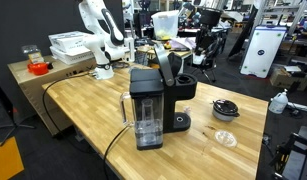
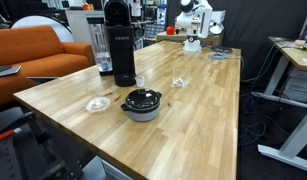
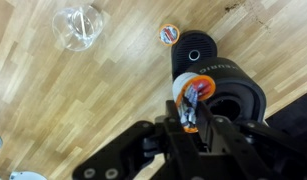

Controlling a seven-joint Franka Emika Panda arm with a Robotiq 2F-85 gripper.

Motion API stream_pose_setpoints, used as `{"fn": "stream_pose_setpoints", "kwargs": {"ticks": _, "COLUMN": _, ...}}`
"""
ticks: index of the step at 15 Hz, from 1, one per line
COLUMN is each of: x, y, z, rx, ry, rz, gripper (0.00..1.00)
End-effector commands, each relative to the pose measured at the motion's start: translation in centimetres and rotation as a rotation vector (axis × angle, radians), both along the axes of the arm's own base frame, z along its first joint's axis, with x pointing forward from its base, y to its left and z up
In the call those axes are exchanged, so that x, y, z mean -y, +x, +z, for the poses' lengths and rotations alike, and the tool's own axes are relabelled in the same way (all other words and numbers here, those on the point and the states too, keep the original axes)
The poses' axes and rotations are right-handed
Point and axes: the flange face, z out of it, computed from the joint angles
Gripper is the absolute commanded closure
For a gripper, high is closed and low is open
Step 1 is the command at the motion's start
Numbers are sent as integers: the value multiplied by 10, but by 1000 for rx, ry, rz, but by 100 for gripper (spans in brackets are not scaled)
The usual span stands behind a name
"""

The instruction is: Remove the capsule coffee from the coffee maker and place it on the table

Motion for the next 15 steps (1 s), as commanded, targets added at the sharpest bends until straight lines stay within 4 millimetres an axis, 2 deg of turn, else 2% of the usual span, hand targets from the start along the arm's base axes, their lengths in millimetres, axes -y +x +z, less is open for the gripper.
{"fn": "stream_pose_setpoints", "kwargs": {"ticks": 1, "x": 18, "y": -10, "z": -11, "rx": -5, "ry": -26, "rz": -73, "gripper": 94}}
{"fn": "stream_pose_setpoints", "kwargs": {"ticks": 7, "x": 49, "y": -16, "z": -43, "rx": -68, "ry": -58, "rz": -151, "gripper": 94}}
{"fn": "stream_pose_setpoints", "kwargs": {"ticks": 15, "x": 68, "y": -13, "z": -120, "rx": -188, "ry": -28, "rz": -163, "gripper": 94}}
